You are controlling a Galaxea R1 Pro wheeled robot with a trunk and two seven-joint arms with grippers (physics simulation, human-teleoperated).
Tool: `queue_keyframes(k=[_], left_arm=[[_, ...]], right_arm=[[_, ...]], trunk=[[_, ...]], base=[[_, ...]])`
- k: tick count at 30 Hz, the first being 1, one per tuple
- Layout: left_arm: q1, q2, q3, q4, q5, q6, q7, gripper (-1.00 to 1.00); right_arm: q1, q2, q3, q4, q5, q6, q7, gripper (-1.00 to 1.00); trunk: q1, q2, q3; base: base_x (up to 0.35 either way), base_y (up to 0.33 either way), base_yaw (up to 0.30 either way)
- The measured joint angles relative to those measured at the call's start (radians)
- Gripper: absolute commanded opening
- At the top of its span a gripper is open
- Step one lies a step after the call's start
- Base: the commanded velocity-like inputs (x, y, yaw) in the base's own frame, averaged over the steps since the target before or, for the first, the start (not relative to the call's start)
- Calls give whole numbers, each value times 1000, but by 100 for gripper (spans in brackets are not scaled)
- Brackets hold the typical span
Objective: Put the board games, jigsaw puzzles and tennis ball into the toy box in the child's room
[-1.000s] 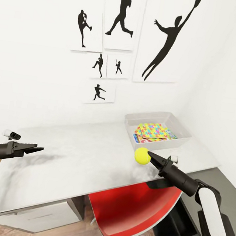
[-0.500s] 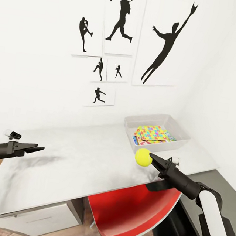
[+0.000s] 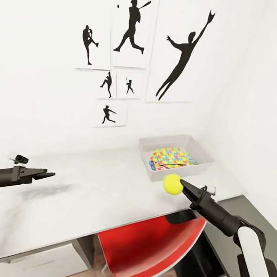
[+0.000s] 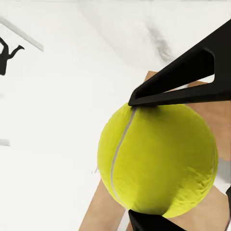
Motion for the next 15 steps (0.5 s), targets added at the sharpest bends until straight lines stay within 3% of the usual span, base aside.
queue_keyframes(k=[15], left_arm=[[0, 6, 1, 1, 1, -1, 0, 100]], right_arm=[[12, 5, 2, 0, 0, -7, 4, -100]], trunk=[[0, 0, 20]], base=[[0, 0, -197]])
